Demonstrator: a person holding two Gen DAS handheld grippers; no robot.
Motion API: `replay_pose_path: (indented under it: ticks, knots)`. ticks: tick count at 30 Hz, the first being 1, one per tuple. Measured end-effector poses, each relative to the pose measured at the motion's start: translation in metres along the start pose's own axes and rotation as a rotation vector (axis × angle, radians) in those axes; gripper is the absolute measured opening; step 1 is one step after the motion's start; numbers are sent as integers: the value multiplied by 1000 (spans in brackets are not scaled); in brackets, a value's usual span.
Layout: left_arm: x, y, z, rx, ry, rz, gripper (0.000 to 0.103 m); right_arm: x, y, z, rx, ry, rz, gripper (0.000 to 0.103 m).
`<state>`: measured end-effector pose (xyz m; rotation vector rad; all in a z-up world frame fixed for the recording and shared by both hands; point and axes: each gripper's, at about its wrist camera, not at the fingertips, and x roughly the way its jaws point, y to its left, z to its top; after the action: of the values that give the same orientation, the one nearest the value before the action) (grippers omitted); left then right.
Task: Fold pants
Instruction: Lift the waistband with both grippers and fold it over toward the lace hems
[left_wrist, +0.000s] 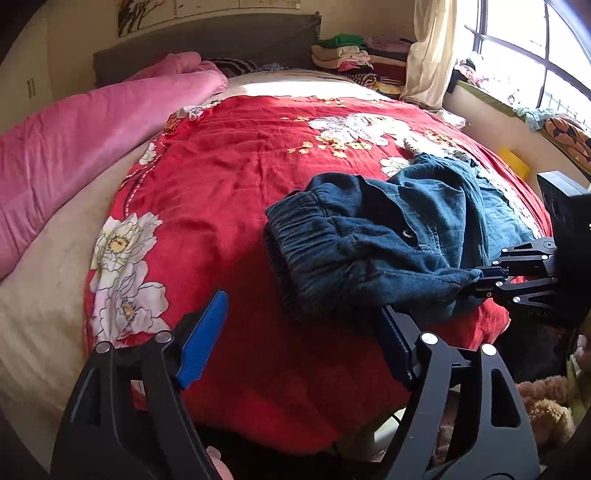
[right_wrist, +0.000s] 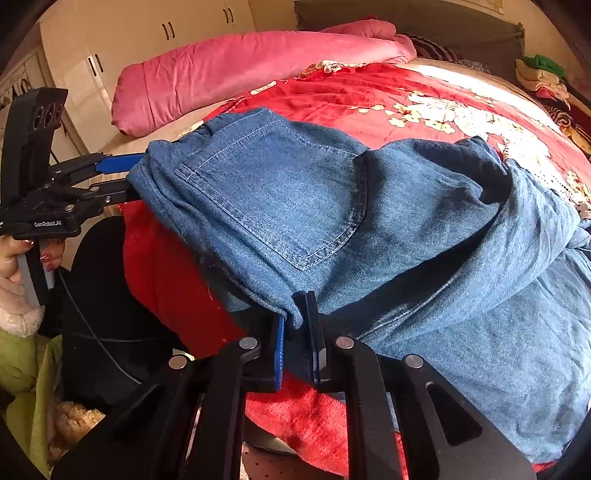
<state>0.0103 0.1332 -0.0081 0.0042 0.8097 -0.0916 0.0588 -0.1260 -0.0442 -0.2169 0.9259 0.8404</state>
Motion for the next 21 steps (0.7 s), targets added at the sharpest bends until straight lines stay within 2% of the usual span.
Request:
replay_pose_path:
  ticks: [5, 8, 11, 12, 13, 15, 17, 19, 21]
  knots:
    - [-23, 19, 0, -77, -23, 55, 72, 1, 1, -4, 10, 0, -14, 11]
    - [-32, 15, 9, -97, -61, -2, 72, 0, 1, -5, 20, -8, 4, 16]
    - [-24, -8, 23, -66, -63, -73, 72, -3, 3, -6, 20, -10, 5, 19]
    - [-19, -17, 28, -63, -62, -102, 68, -4, 3, -7, 20, -10, 7, 20]
    - [-14, -26, 33, -60, -58, -140, 60, -4, 4, -6, 23, -11, 11, 21]
    - [-4, -44, 41, -38, -49, -213, 55, -7, 4, -7, 28, -14, 22, 24]
    - [8, -57, 43, 0, -25, -250, 49, -9, 3, -9, 34, -12, 30, 26]
    - [26, -65, 39, 23, 23, -245, 41, -12, 4, -10, 36, -10, 44, 31]
    - [45, -63, 28, 31, 90, -180, 39, -17, 5, -12, 43, -7, 60, 35]
